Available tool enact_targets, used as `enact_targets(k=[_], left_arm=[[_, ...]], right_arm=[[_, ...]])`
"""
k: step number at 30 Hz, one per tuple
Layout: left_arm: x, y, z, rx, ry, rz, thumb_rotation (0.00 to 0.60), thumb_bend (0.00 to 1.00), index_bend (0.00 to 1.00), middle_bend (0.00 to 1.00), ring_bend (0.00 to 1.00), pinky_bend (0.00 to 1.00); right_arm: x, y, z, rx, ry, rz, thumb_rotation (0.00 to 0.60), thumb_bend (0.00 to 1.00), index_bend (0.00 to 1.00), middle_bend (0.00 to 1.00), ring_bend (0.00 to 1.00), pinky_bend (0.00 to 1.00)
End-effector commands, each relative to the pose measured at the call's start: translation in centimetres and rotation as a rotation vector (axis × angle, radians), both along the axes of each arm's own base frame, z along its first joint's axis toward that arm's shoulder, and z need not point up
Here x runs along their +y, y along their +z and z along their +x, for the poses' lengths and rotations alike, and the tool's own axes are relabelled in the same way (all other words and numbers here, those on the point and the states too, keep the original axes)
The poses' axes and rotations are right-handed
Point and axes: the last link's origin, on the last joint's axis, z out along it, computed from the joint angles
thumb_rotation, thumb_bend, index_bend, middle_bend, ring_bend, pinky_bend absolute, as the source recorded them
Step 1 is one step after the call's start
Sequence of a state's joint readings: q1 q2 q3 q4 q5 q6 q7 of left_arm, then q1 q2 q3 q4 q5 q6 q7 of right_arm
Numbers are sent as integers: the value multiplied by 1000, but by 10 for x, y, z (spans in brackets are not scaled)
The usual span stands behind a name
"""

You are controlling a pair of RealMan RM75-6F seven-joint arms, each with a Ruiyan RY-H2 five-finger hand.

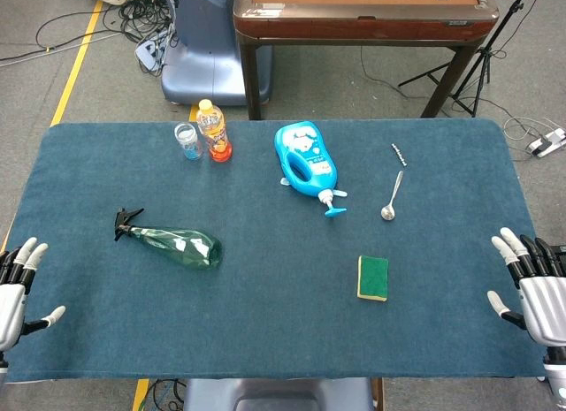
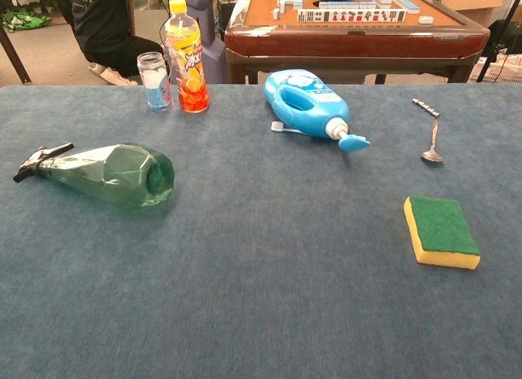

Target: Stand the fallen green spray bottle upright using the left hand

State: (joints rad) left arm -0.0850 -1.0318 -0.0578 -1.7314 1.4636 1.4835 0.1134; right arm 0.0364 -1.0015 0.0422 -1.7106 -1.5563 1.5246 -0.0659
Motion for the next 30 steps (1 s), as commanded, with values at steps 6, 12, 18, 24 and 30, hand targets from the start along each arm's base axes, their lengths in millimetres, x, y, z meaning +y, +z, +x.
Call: enact_targets(k=[6,12,18,24,30], left_arm=[[23,1,8,-83,-67,-95,600,166,18,0,0,0],[45,-5,24,-125,-124,-218,600,166,29,0,0,0],[68,-19,52,-166,-209,-342,392,166,43,0,0,0],[89,-35,82,-169,-281,-423,278,166,66,0,0,0],[102,-53,107,-168,-344,-473,262,166,95,0,0,0]], right_arm=[[-4,2,3,13,11,-4,600,261,100,82,0,0],[-8,4,7,25,17,-8,600,261,100,82,0,0],[-12,8,11,40,21,-17,600,261,100,82,0,0],[-14,11,13,48,21,-23,600,261,100,82,0,0],[-16,15,15,56,22,-37,600,261,100,82,0,0]])
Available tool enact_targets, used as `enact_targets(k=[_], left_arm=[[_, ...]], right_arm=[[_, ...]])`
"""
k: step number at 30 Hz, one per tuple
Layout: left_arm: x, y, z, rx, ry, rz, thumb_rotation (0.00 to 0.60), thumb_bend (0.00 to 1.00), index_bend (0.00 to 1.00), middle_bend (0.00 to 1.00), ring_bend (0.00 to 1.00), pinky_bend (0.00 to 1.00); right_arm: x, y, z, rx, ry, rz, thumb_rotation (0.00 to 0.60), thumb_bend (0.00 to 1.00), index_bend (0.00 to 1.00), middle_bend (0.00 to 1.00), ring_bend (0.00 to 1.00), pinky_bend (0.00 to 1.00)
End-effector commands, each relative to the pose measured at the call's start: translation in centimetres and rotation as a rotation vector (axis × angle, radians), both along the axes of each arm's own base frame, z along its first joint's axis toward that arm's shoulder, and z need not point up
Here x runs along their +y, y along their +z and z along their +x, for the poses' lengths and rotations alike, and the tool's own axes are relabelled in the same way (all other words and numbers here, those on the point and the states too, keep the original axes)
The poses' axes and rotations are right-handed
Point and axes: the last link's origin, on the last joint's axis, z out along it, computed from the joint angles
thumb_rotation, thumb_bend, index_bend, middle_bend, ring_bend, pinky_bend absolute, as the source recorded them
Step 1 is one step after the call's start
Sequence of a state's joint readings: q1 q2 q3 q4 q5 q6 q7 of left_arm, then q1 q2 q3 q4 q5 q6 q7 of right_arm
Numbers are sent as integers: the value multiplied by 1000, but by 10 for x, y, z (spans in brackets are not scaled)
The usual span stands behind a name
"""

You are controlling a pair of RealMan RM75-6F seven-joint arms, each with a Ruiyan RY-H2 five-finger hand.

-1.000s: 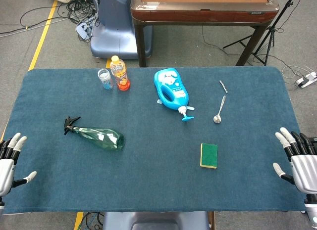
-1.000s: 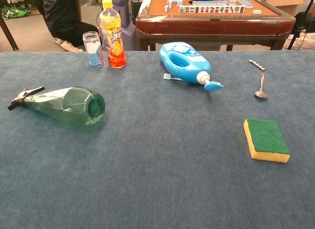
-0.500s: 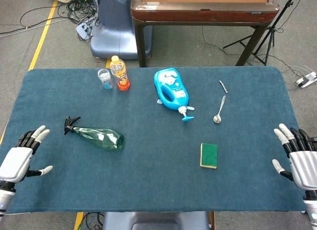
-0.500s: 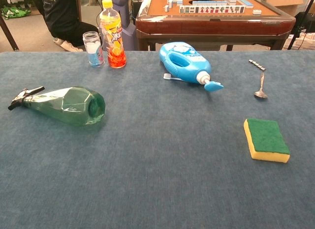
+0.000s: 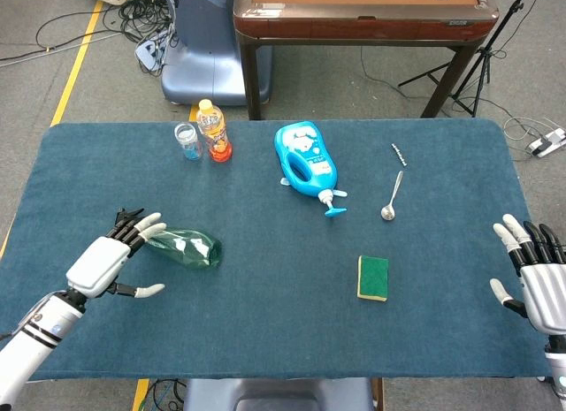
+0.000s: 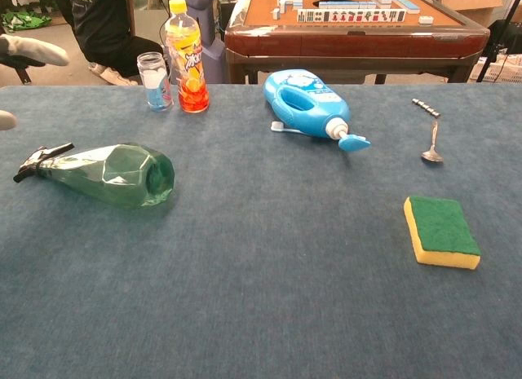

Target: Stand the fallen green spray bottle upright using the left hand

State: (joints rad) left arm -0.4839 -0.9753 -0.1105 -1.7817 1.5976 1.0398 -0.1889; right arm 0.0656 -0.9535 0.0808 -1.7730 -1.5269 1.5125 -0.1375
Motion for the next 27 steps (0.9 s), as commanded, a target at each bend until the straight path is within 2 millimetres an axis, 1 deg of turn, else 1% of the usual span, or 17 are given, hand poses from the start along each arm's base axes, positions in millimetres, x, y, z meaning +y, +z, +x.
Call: enact_targets(k=[1,10,13,18,21,27], left_arm=[[6,-11,12,6,-34,-25,262,166,98,0,0,0],[16,-42,35,74,-90,-99,259,166,126,0,0,0],[23,-52,41,93,-91,-117,257,166,130,4,0,0],[38,-69,42,141,-49,-138,248,166,139,23,0,0],[45,-76,40,164,-24,-140,246,166,148,32,0,0],[55,-84,33,215,27,-141,244,166,150,43,0,0]], right_arm=[[-1,2,1,3,1,-6,600,261,100,82,0,0],[1,6,0,2,-2,-17,600,261,100,82,0,0],[2,6,0,-1,-1,-15,600,261,100,82,0,0],[5,6,-1,-7,-2,-15,600,261,100,82,0,0],[6,6,-3,-9,-9,-15,600,261,100,82,0,0],[6,6,-6,-15,-15,-12,600,261,100,82,0,0]])
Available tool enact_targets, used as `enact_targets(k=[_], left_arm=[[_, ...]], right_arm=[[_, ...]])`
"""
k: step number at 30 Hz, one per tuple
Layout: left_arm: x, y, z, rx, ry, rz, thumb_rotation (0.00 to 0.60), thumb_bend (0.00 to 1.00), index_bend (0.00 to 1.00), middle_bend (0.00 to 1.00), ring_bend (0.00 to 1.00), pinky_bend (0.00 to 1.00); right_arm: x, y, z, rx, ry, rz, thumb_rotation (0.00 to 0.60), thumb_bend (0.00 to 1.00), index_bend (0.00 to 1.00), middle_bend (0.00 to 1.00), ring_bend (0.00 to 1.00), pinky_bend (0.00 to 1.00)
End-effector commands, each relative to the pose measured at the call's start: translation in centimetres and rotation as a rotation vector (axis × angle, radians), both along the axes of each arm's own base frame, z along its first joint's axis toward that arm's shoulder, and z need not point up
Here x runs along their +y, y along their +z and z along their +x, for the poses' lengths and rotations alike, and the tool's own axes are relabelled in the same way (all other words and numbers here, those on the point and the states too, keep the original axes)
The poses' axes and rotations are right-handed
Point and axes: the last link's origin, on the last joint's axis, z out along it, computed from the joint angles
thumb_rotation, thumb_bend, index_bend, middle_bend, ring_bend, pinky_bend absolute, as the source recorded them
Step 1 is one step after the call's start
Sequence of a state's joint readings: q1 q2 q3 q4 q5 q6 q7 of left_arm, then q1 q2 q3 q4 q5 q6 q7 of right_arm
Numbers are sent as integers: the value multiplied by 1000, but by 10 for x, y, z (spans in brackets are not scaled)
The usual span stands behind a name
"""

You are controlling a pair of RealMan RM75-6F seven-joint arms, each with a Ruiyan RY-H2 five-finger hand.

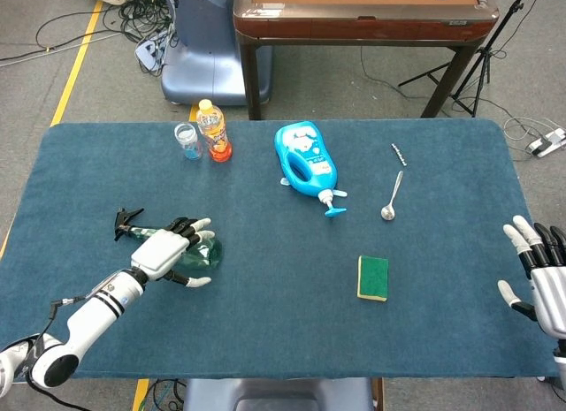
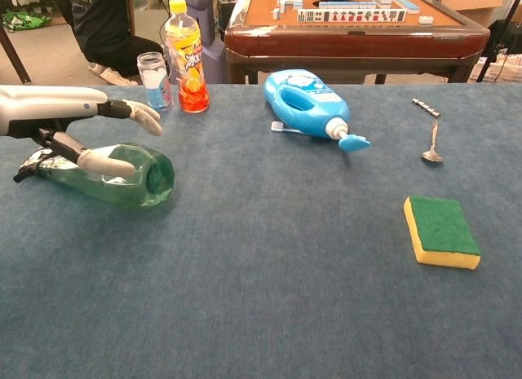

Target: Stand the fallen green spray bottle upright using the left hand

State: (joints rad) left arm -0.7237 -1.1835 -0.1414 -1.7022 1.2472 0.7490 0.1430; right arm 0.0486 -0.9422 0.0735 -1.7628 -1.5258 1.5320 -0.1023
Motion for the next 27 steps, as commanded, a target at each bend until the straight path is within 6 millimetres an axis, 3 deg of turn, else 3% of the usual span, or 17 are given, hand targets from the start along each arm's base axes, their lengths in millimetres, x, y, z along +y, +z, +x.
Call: enact_targets(k=[1,11,20,27], left_arm=[[8,-6,-3,37,28,2,244,166,150,43,0,0],[3,-6,-13,125,69,-19,241,166,162,84,0,0],[-25,-2,-10,210,1,-50,239,166,188,118,0,0],[-48,15,-23,296,-10,-48,240,166,206,145,0,0]], right_arm=[[0,0,-1,-2,-2,1,600,261,100,82,0,0],[-1,-2,-4,-7,-9,6,600,261,100,82,0,0],[0,-1,-4,-7,-11,3,600,261,100,82,0,0],[0,-3,-3,-9,-7,6,600,261,100,82,0,0]])
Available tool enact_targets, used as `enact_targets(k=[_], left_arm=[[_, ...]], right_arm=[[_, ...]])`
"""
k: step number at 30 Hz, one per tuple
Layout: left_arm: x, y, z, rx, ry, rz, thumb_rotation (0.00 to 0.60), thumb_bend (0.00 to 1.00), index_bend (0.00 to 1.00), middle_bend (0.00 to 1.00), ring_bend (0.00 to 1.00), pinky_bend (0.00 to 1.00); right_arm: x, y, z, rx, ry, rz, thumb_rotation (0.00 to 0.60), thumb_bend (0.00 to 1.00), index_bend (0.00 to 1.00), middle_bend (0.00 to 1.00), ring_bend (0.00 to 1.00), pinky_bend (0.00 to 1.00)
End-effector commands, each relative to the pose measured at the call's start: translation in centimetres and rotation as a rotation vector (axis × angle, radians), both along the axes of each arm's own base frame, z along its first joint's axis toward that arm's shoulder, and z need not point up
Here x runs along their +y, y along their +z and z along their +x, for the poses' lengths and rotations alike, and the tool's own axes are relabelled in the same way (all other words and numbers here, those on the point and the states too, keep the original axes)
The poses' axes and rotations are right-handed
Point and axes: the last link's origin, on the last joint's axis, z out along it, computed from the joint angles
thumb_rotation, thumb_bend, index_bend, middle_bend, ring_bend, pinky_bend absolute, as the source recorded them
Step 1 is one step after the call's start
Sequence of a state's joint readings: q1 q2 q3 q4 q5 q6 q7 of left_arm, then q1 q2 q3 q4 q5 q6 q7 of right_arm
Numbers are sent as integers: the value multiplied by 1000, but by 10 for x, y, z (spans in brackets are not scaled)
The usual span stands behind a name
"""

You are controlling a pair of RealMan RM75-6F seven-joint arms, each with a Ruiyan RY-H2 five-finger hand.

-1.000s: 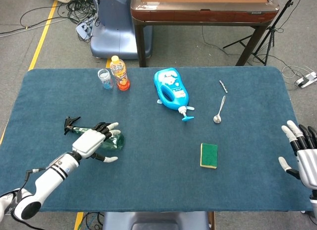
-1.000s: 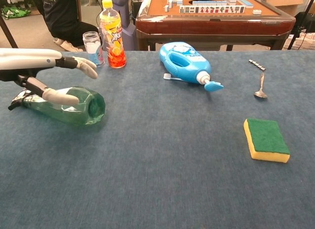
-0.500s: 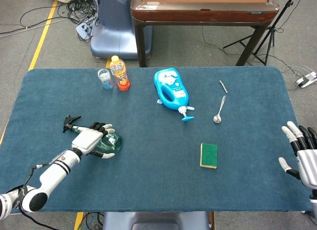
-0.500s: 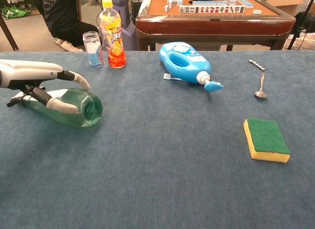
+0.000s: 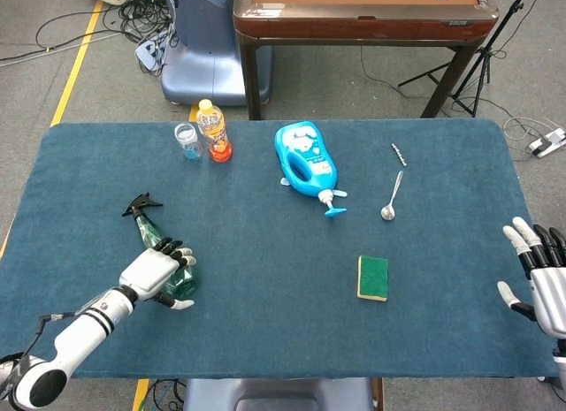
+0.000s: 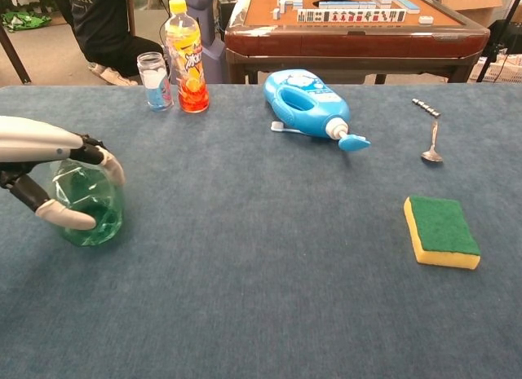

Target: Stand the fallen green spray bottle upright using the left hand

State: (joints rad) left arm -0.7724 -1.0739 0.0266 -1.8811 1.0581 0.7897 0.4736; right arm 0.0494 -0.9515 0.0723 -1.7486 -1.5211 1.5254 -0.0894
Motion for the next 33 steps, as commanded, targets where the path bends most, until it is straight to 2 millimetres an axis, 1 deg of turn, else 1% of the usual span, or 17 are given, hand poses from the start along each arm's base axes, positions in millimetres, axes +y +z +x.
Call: enact_targets(k=[1,12,14,16,19,22,26,29,31,33], left_arm=[[-13,9,-8,43,-1,1,240,166,206,145,0,0],[-50,37,-26,175,-3,-9,246,166,232,171,0,0],[-54,40,-21,147,-8,-5,247,166,243,179,0,0],[-52,45,-15,67,-7,40,247,166,257,188,0,0],[-45,56,-10,-82,0,141,245,166,260,191,0,0],[-32,66,-15,-173,49,205,242,166,254,191,0,0],[-7,73,-30,-171,151,249,221,166,225,191,0,0],[17,74,-43,-138,244,278,203,165,189,191,0,0],[30,74,-50,-122,290,295,176,156,171,191,0,0],[43,73,-54,-110,345,309,133,142,160,191,0,0]], right_arm=[[-1,-1,0,0,1,3,600,261,100,82,0,0],[-2,-3,6,1,18,8,600,261,100,82,0,0],[-2,-3,6,1,21,7,600,261,100,82,0,0],[-1,-3,7,1,23,8,600,261,100,82,0,0],[-1,-3,7,1,23,10,600,261,100,82,0,0],[-1,-2,7,1,23,6,600,261,100,82,0,0],[-1,-2,5,0,21,6,600,261,100,82,0,0],[-1,-3,4,-2,18,9,600,261,100,82,0,0],[-1,-3,4,-3,18,9,600,261,100,82,0,0],[-1,-3,4,-2,18,9,600,261,100,82,0,0]])
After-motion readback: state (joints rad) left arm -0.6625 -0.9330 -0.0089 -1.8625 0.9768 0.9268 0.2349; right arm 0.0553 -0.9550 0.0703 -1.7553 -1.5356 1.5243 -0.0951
